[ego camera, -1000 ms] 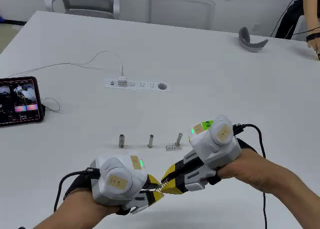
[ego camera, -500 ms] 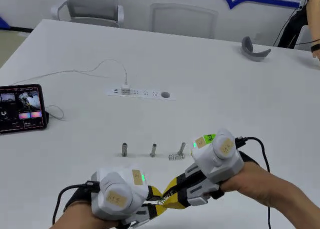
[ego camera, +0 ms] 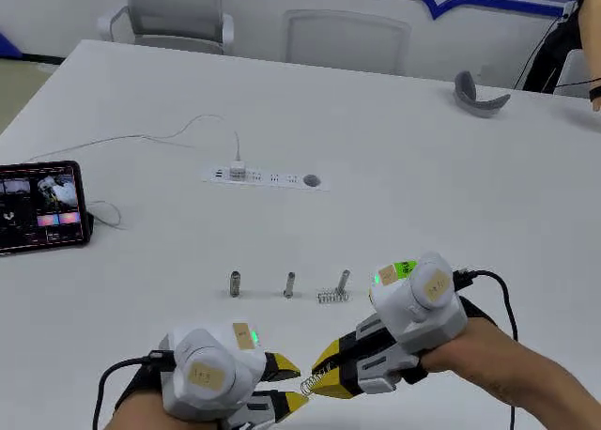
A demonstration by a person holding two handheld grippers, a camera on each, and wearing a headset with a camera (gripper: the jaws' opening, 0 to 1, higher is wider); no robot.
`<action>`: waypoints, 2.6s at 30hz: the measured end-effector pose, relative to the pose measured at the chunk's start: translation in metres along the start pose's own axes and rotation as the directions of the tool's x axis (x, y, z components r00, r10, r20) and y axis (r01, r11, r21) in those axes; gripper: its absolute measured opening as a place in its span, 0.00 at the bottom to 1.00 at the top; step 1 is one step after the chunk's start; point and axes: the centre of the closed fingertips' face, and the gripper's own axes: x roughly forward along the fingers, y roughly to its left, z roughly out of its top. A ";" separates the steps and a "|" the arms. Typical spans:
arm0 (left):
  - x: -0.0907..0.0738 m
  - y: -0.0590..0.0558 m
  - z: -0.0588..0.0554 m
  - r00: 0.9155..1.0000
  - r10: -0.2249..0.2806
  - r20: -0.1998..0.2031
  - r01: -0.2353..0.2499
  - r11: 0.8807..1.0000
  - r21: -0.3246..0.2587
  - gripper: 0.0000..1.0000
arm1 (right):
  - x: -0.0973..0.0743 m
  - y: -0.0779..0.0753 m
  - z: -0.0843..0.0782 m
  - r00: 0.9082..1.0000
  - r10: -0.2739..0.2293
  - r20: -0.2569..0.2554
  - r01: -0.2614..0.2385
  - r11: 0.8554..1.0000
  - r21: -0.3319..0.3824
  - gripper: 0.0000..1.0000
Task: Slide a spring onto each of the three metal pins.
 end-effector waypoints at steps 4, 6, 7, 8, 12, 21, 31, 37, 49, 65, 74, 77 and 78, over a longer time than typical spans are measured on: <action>-0.004 0.004 -0.005 1.000 0.020 0.001 -0.020 1.000 -0.018 0.20 | -0.002 -0.003 -0.004 1.000 -0.018 0.013 0.017 1.000 0.017 0.13; -0.006 0.007 -0.008 1.000 0.029 0.001 -0.029 0.999 -0.033 0.21 | -0.003 -0.004 -0.006 1.000 -0.026 0.015 0.025 0.999 0.025 0.13; -0.007 0.009 -0.010 0.999 0.038 0.002 -0.038 0.998 -0.046 0.22 | -0.004 -0.005 -0.008 0.999 -0.032 0.014 0.031 0.999 0.029 0.12; -0.008 0.010 -0.011 0.999 0.042 0.003 -0.042 0.998 -0.053 0.22 | -0.004 -0.006 -0.009 0.999 -0.036 0.013 0.036 0.999 0.032 0.12; -0.013 0.017 -0.014 0.998 0.067 0.006 -0.067 0.994 -0.082 0.24 | -0.007 -0.009 -0.016 0.998 -0.056 0.013 0.056 0.997 0.050 0.12; -0.024 0.036 -0.016 0.991 0.130 0.018 -0.126 0.981 -0.145 0.28 | -0.009 -0.017 -0.032 0.996 -0.089 -0.018 0.090 0.993 0.080 0.12; -0.037 0.054 -0.024 0.982 0.188 0.018 -0.181 0.964 -0.194 0.33 | -0.012 -0.027 -0.042 0.991 -0.124 -0.041 0.127 0.988 0.092 0.12; -0.043 0.064 -0.031 0.976 0.217 0.011 -0.209 0.951 -0.228 0.37 | -0.011 -0.037 -0.043 0.989 -0.142 -0.051 0.147 0.984 0.099 0.12; -0.053 0.076 -0.044 0.967 0.255 0.001 -0.244 0.928 -0.282 0.44 | -0.011 -0.062 -0.042 0.983 -0.166 -0.073 0.173 0.979 0.105 0.13; -0.072 0.096 -0.053 0.943 0.334 0.000 -0.311 0.879 -0.361 0.63 | -0.010 -0.098 -0.024 0.978 -0.191 -0.085 0.199 0.975 0.098 0.13; -0.077 0.103 -0.059 0.930 0.367 -0.011 -0.343 0.857 -0.385 0.70 | -0.011 -0.124 -0.012 0.972 -0.214 -0.093 0.222 0.971 0.085 0.13; -0.078 0.104 -0.058 0.929 0.370 -0.005 -0.343 0.856 -0.387 0.71 | -0.012 -0.134 -0.010 0.968 -0.227 -0.104 0.235 0.969 0.073 0.13; -0.079 0.104 -0.057 0.929 0.369 -0.002 -0.341 0.857 -0.387 0.72 | -0.012 -0.136 -0.009 0.967 -0.229 -0.109 0.237 0.969 0.069 0.13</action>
